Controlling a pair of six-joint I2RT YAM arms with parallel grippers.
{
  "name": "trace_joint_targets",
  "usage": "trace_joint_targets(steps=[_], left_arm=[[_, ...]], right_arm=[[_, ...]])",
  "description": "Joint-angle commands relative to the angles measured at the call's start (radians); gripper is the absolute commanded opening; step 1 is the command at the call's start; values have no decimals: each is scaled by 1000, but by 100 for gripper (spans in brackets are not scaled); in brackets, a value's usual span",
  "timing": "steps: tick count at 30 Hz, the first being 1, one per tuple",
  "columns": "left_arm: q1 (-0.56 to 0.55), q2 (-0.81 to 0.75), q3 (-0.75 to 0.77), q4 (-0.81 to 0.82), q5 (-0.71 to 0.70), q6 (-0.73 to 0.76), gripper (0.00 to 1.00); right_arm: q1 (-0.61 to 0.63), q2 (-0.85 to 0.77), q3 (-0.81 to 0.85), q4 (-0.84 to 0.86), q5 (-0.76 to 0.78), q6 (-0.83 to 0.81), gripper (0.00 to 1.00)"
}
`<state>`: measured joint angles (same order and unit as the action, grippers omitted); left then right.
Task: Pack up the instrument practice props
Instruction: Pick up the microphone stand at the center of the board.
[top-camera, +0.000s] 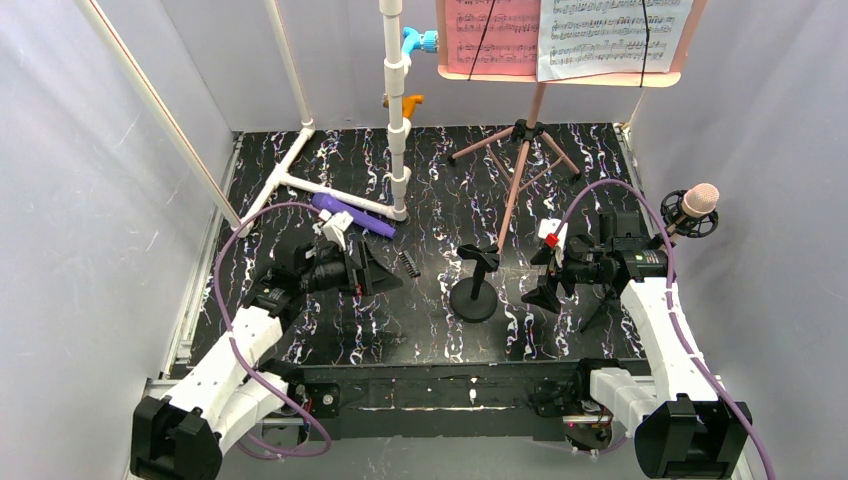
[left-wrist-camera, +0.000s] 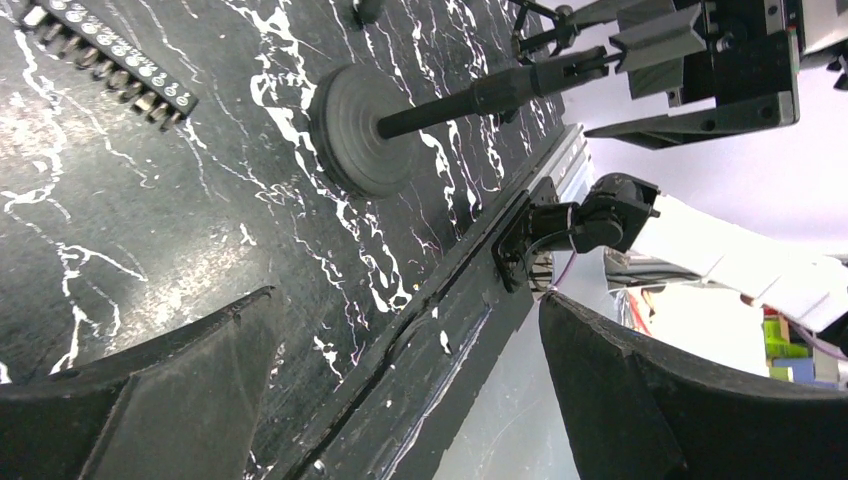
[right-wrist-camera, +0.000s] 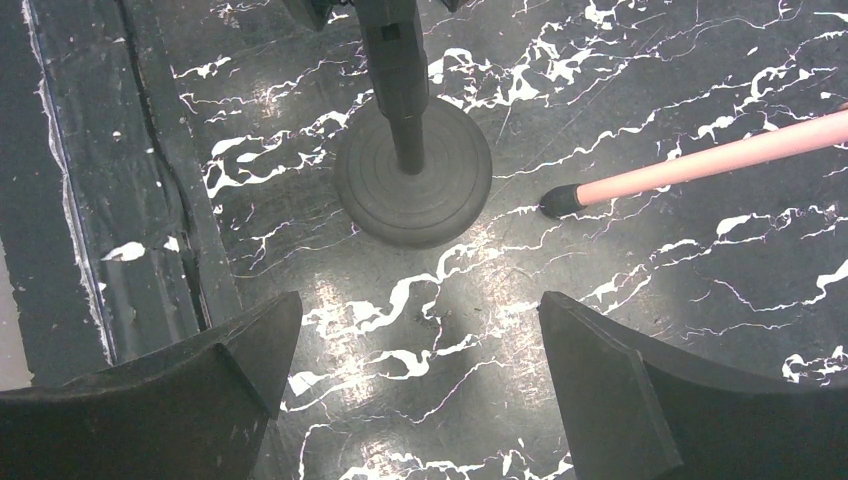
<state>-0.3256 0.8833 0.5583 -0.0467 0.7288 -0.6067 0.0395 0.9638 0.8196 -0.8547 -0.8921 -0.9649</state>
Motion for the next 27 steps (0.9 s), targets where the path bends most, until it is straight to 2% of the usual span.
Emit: trace_joint_targets(steps=[1, 15, 27], left_arm=[[-59, -18, -15, 86, -17, 24, 98], [-227, -62, -38, 131, -133, 115, 98], [-307, -118, -138, 316, -167, 147, 98]], right_arm=[[-2, 6, -10, 26, -10, 2, 98], [-2, 11, -13, 28, -7, 2, 98], [-3, 16, -14, 29, -7, 2, 98]])
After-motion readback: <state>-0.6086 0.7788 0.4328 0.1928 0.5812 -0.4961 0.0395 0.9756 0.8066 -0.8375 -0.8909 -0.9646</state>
